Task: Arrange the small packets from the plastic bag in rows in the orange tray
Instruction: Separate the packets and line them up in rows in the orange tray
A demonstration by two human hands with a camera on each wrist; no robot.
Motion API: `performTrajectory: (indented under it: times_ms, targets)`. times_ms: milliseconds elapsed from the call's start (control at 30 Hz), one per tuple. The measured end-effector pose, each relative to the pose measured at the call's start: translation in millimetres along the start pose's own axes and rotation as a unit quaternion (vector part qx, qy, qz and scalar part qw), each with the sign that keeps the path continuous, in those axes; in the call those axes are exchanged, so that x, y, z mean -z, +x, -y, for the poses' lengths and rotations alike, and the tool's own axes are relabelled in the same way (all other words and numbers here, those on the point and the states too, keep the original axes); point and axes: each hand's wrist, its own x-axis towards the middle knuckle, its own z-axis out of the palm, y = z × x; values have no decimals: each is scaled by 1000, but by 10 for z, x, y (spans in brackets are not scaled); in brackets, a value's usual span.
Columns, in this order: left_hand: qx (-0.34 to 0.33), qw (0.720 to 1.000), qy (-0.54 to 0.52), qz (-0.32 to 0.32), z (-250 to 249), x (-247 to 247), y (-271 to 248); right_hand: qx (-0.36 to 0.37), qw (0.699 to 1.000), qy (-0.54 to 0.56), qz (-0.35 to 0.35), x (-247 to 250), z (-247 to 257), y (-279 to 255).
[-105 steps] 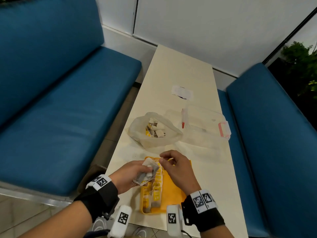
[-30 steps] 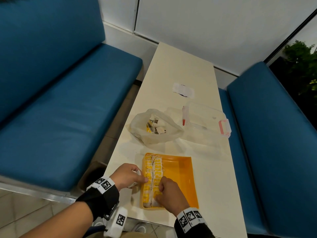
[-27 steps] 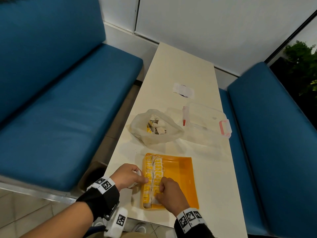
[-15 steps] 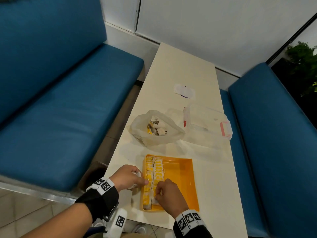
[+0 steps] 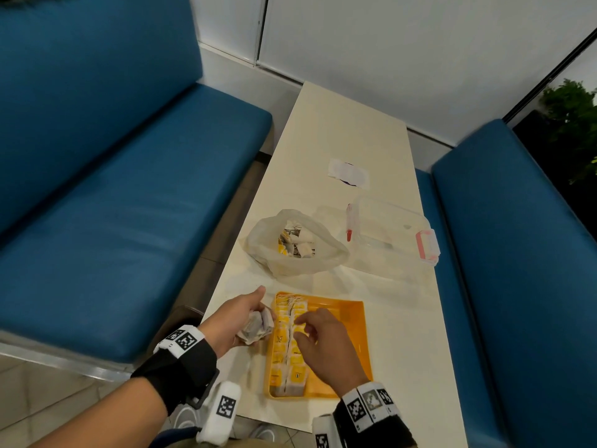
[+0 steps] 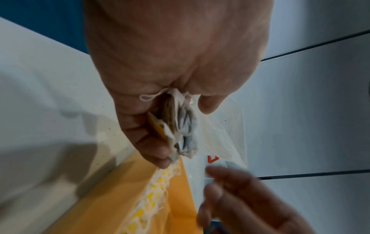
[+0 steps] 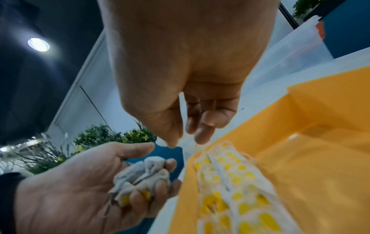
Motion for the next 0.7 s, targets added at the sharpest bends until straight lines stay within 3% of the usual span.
performTrajectory:
  times_ms: [133, 233, 467, 700]
  targets:
    - [1, 999, -41, 16, -73, -120, -1, 91, 994, 58, 4, 122, 311, 73]
    - [2, 998, -65, 26, -99, -198, 2, 101, 993, 40, 37, 56, 391, 150]
    - [-19, 995, -77, 60, -123, -186, -22, 64, 993, 102, -10, 11, 291, 218]
    - [-78, 991, -60, 86, -101, -159, -41, -44, 964, 258, -51, 95, 186, 272]
